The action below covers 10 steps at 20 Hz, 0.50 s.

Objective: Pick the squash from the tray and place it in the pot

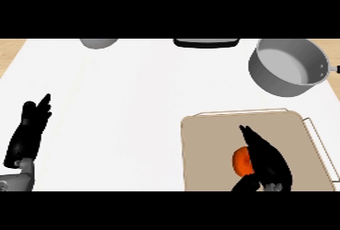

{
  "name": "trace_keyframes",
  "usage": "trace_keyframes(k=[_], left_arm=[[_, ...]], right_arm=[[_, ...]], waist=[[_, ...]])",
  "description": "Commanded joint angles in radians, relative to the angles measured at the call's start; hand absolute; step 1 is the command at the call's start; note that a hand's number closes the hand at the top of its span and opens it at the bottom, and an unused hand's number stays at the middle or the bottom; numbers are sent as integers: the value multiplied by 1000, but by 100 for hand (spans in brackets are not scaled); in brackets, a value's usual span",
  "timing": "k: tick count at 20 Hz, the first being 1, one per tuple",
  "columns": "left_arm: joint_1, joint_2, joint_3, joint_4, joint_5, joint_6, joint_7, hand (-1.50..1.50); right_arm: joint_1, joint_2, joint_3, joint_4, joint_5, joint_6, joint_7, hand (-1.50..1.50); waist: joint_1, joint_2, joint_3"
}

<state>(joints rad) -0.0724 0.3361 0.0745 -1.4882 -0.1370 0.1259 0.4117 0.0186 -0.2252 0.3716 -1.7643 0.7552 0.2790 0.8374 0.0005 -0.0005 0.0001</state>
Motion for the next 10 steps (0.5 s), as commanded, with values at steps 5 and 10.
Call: trace_keyframes(k=[5, 10], left_arm=[[-8, -10, 55, 5, -28, -43, -5, 0], [13, 5, 76, 7, 3, -91, -33, 0]], right_arm=[[23, 63, -4, 92, 63, -40, -70, 150], [-7, -2, -26, 114, 110, -85, -206, 150]], waist=[[-1, 0, 0], [2, 0, 0]])
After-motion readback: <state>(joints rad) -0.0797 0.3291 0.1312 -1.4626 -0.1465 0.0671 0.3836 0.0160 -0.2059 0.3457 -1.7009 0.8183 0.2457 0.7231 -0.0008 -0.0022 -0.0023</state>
